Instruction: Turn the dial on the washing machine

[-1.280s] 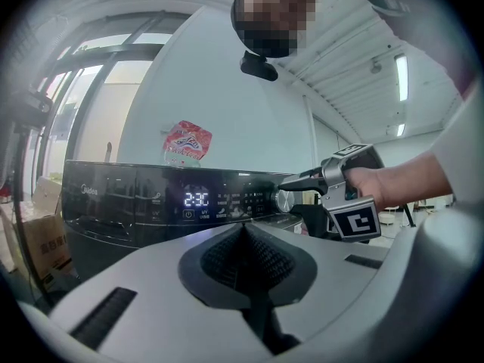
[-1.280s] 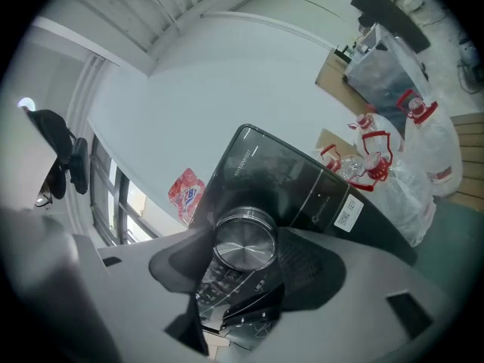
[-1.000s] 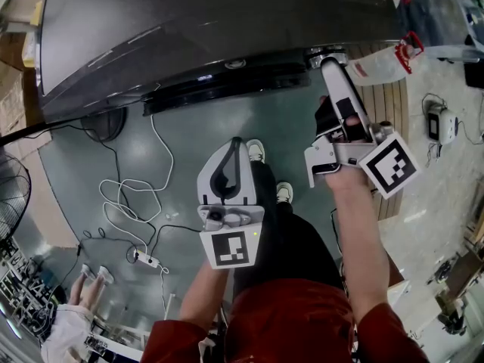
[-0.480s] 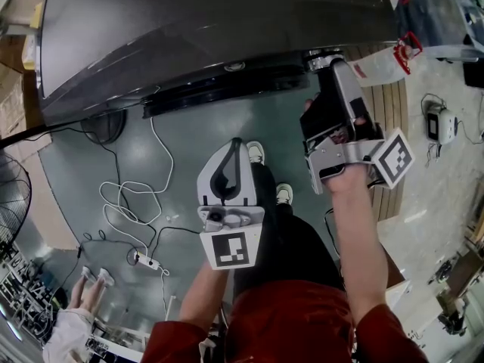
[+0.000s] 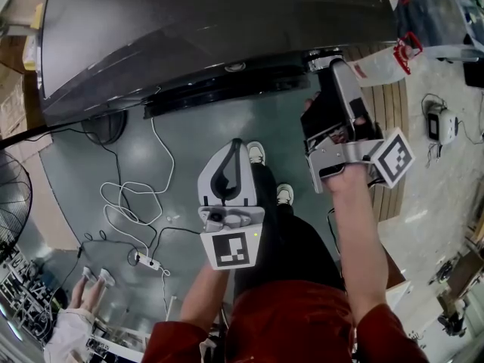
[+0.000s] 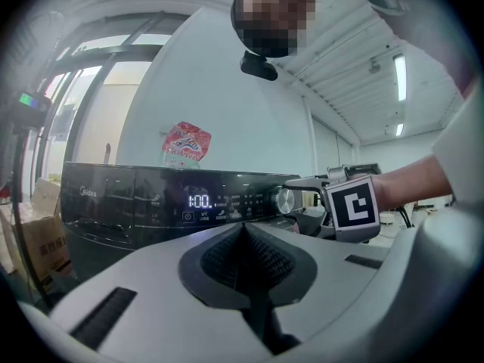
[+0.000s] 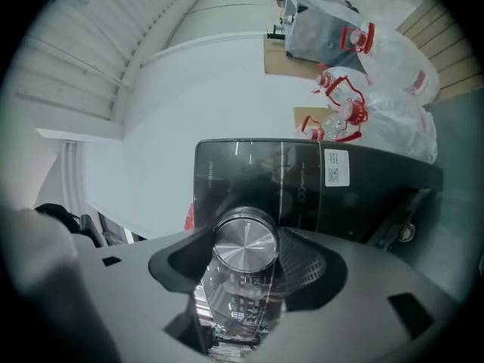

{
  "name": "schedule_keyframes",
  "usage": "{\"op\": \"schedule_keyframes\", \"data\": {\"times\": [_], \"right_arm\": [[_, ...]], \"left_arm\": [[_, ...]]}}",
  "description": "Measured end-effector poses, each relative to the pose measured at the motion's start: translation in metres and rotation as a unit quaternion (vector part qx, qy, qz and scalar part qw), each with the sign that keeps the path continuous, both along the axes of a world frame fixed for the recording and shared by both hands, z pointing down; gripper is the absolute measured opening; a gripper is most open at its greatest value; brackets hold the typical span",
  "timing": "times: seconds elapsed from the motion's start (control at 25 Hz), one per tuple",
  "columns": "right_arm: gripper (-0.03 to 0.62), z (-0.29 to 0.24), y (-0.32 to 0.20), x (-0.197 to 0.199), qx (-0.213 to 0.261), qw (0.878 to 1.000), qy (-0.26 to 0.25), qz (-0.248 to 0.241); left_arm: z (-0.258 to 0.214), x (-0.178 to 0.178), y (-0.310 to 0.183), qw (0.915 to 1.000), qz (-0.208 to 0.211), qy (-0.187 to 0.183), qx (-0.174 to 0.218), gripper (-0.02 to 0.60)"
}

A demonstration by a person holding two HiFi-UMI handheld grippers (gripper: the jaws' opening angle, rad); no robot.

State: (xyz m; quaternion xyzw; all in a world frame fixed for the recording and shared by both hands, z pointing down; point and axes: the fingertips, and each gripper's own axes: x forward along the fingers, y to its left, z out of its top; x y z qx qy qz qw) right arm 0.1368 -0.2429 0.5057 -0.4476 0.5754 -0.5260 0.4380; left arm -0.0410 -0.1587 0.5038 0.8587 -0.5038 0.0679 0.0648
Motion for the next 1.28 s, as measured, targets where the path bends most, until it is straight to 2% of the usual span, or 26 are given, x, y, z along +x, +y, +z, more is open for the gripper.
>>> {"op": "schedule_keyframes", "data": {"times": [0.12, 0.24, 0.44, 0.56, 0.68, 0.8, 0.84, 0.92, 1.08, 1.12, 1.28], "right_arm": [[0.285, -0.004, -0.001, -0.001, 0.004, 1.000, 0.006, 0.000], [0.311, -0.007, 0.000, -0.006, 0.008, 0.999, 0.043, -0.015], [0.336, -0.010, 0.002, -0.011, 0.000, 0.989, 0.143, -0.035], [0.345, -0.013, 0.002, -0.012, -0.010, 0.968, 0.246, -0.040], [0.351, -0.017, 0.005, -0.011, -0.018, 0.932, 0.359, -0.041], [0.364, -0.019, 0.005, -0.015, -0.011, 0.898, 0.438, -0.043], [0.365, -0.020, 0.005, -0.016, -0.010, 0.883, 0.467, -0.043], [0.368, -0.022, 0.006, -0.017, -0.014, 0.843, 0.536, -0.043], [0.368, -0.022, 0.005, -0.018, -0.036, 0.737, 0.673, -0.045], [0.367, -0.022, 0.004, -0.020, -0.038, 0.717, 0.695, -0.047], [0.365, -0.025, -0.001, -0.026, -0.022, 0.649, 0.759, -0.046]], "left_arm": [[0.000, 0.000, 0.002, 1.0000, 0.002, -0.002, -0.002, 0.009], [0.001, -0.001, 0.002, 1.0000, 0.002, -0.003, -0.003, 0.009], [0.002, -0.002, 0.000, 1.0000, -0.001, -0.006, -0.002, 0.009], [0.001, -0.001, 0.000, 1.0000, -0.002, -0.005, 0.000, 0.009], [0.001, -0.001, 0.001, 1.0000, -0.004, -0.005, 0.000, 0.009], [0.001, -0.001, 0.002, 1.0000, -0.005, -0.005, -0.004, 0.009], [0.001, -0.001, 0.003, 1.0000, -0.005, -0.005, -0.004, 0.009], [0.001, 0.000, 0.003, 1.0000, -0.004, -0.006, -0.004, 0.009], [0.001, 0.000, 0.002, 0.9999, -0.002, -0.010, -0.003, 0.009], [0.001, 0.000, 0.001, 0.9999, -0.002, -0.010, -0.002, 0.009], [0.001, -0.001, 0.000, 0.9999, -0.005, -0.011, -0.003, 0.009]]}}
